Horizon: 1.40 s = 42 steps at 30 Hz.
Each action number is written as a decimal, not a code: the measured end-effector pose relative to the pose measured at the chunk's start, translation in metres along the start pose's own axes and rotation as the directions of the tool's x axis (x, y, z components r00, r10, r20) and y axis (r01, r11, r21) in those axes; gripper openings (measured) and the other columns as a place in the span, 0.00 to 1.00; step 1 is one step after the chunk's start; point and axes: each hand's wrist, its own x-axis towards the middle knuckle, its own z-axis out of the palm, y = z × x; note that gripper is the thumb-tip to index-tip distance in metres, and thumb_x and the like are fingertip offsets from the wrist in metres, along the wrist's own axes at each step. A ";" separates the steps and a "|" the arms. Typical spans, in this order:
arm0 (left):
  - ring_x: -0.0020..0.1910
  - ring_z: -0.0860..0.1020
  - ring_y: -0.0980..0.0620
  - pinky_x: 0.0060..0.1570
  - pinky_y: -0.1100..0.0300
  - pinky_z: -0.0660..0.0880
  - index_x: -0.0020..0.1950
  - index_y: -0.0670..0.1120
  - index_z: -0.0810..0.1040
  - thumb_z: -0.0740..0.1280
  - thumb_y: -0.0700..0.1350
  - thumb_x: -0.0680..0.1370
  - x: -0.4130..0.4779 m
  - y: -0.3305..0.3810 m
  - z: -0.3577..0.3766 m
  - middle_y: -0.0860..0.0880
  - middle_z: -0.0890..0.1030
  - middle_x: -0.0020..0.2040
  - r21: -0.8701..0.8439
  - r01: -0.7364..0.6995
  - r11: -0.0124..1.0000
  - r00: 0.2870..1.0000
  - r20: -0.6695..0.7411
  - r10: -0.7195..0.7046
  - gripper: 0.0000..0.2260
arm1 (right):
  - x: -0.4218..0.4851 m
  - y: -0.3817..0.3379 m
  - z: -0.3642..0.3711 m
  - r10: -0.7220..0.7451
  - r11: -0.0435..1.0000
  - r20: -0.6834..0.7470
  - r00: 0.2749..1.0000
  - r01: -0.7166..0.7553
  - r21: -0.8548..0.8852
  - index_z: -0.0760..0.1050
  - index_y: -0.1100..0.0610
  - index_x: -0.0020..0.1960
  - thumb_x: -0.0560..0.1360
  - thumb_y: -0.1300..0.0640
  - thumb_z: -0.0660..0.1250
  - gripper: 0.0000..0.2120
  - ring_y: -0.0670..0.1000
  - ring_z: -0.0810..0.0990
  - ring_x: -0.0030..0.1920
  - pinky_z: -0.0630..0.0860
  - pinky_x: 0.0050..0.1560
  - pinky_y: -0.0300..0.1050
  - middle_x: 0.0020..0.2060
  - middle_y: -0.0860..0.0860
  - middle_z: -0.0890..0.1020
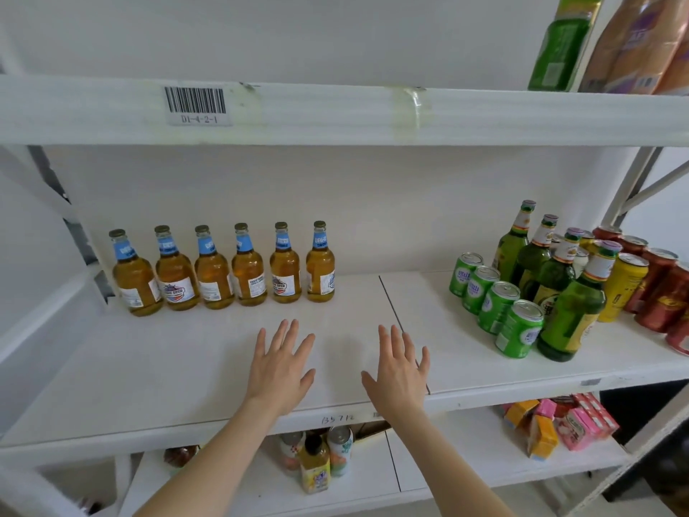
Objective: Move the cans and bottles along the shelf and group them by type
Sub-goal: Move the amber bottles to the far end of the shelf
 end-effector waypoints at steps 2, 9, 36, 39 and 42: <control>0.80 0.45 0.43 0.75 0.41 0.43 0.80 0.54 0.52 0.53 0.62 0.81 0.009 -0.011 0.001 0.44 0.48 0.81 0.006 0.006 1.000 1.000 -0.006 -0.006 0.29 | 0.012 -0.011 0.005 -0.010 1.000 -0.001 1.000 0.010 -0.004 0.41 0.51 0.80 0.77 0.38 0.61 0.42 0.55 0.46 0.79 0.42 0.75 0.61 0.80 0.52 0.48; 0.80 0.47 0.43 0.76 0.44 0.46 0.80 0.53 0.52 0.55 0.62 0.81 0.061 -0.046 0.013 0.44 0.50 0.81 -0.018 0.055 0.998 0.998 -0.039 -0.055 0.30 | 0.068 -0.042 0.026 -0.043 0.999 -0.003 0.999 0.043 0.015 0.40 0.50 0.79 0.78 0.38 0.59 0.41 0.54 0.45 0.79 0.40 0.75 0.62 0.80 0.51 0.47; 0.62 0.77 0.49 0.57 0.58 0.74 0.70 0.46 0.67 0.63 0.52 0.81 0.245 -0.109 0.028 0.47 0.78 0.64 -0.862 0.129 0.491 0.935 -0.059 -0.348 0.20 | 0.267 -0.089 0.092 -0.014 0.471 0.140 0.990 -0.117 0.874 0.64 0.47 0.68 0.64 0.51 0.81 0.39 0.44 0.79 0.52 0.77 0.48 0.38 0.56 0.43 0.78; 0.63 0.76 0.50 0.57 0.59 0.71 0.71 0.48 0.67 0.64 0.52 0.81 0.249 -0.111 0.029 0.48 0.78 0.65 -0.898 0.136 0.418 0.939 -0.018 -0.343 0.20 | 0.270 -0.086 0.092 -0.022 0.445 0.146 0.989 -0.121 0.887 0.66 0.47 0.66 0.62 0.52 0.82 0.38 0.47 0.79 0.55 0.80 0.54 0.45 0.56 0.44 0.79; 0.61 0.75 0.53 0.56 0.61 0.71 0.71 0.48 0.67 0.65 0.51 0.80 0.247 -0.111 0.026 0.48 0.78 0.66 -0.901 0.131 0.414 0.939 -0.021 -0.342 0.20 | 0.267 -0.086 0.088 -0.020 0.436 0.140 0.990 -0.117 0.892 0.68 0.48 0.66 0.61 0.52 0.83 0.38 0.48 0.79 0.56 0.80 0.56 0.48 0.56 0.45 0.79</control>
